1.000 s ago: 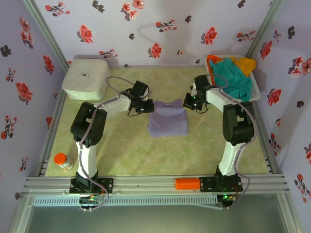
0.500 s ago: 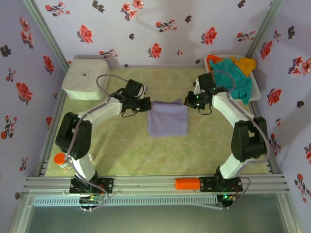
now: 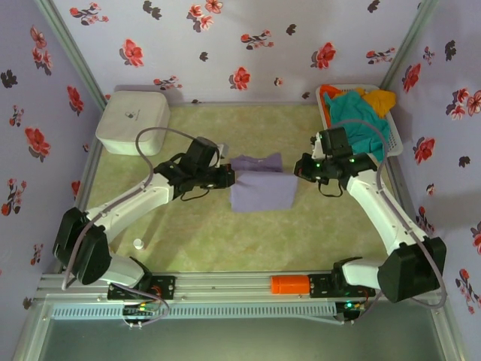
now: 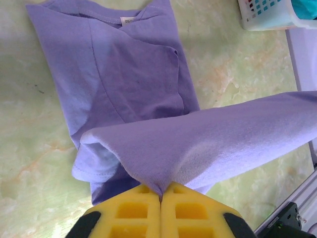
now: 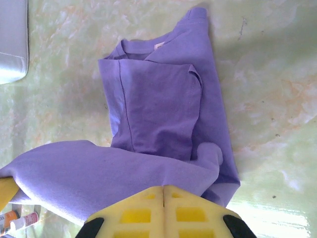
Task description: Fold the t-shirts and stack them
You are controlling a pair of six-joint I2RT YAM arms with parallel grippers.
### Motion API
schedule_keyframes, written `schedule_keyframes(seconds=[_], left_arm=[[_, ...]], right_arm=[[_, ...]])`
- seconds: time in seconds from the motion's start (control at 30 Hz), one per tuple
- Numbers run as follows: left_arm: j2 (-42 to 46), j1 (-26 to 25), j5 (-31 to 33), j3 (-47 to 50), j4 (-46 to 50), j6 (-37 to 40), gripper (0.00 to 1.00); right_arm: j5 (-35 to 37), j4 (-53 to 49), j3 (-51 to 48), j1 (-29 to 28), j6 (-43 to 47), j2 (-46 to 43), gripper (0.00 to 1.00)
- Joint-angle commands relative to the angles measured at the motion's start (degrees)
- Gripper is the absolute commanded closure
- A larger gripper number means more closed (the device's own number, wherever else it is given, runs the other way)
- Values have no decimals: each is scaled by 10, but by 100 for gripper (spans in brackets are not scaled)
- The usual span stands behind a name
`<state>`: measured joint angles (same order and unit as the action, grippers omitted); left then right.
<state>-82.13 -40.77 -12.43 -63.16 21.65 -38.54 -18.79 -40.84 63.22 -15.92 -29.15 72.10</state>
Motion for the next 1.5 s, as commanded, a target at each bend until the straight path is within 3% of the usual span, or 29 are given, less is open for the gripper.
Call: schedule_keyframes(seconds=[0.0,0.47,1.47], left_arm=[[10,0,28,-15,39,-8,100],[-58,30,26,-122,99,17,100],[-237,103,-47,-269,98,47,100]], right_arm=[[19,-29,27,-2,-9,8,100],[1,-60,147,1,13,107,100],[-44,-52,291,54,36,308,100]])
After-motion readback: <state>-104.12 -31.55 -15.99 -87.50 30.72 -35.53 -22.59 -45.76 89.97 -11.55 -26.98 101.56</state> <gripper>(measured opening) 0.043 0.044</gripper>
